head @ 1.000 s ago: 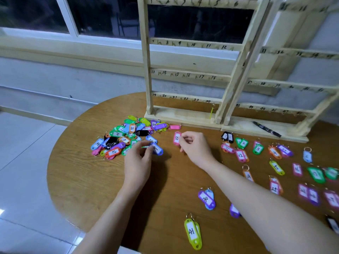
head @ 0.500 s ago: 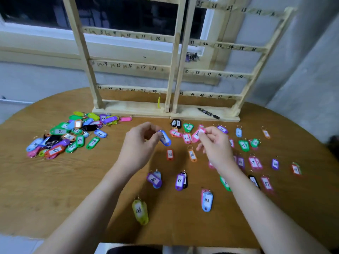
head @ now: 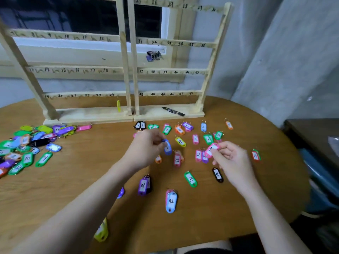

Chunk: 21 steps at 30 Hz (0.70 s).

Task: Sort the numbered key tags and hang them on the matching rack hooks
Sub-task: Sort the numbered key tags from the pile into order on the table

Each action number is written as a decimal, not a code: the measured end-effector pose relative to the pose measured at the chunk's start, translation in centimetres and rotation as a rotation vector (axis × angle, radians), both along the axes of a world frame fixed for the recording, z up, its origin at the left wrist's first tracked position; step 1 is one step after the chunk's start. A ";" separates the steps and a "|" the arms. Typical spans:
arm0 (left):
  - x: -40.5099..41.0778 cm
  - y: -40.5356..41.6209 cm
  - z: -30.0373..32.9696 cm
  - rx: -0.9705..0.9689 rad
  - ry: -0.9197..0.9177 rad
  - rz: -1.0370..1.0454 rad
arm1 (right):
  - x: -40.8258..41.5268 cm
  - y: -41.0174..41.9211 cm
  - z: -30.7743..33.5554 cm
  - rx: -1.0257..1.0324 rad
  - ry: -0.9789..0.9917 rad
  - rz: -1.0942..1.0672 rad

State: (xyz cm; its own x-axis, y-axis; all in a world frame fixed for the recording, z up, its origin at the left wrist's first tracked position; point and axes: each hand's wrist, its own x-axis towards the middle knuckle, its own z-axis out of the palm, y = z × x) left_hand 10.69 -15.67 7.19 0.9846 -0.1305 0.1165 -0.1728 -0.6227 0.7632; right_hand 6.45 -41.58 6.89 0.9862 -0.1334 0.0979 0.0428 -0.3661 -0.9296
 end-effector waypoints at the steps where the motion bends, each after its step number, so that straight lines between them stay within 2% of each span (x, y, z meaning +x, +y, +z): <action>1: 0.8 -0.7 0.0 0.015 0.011 -0.015 | 0.0 -0.5 0.1 0.003 -0.004 -0.008; 9: 7.8 -8.0 0.4 -0.046 0.032 -0.060 | 1.4 -5.2 0.4 -0.026 -0.006 -0.113; 21: 15.8 -19.8 -0.5 -0.011 0.062 -0.216 | 5.8 -12.4 -1.0 0.001 0.028 -0.270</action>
State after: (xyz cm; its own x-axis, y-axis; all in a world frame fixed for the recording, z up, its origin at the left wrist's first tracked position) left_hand 26.51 -35.48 6.70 0.9392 -0.3382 0.0596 -0.2540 -0.5675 0.7832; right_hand 12.28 -53.98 5.87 0.9173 -0.3917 0.0714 -0.0816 -0.3603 -0.9292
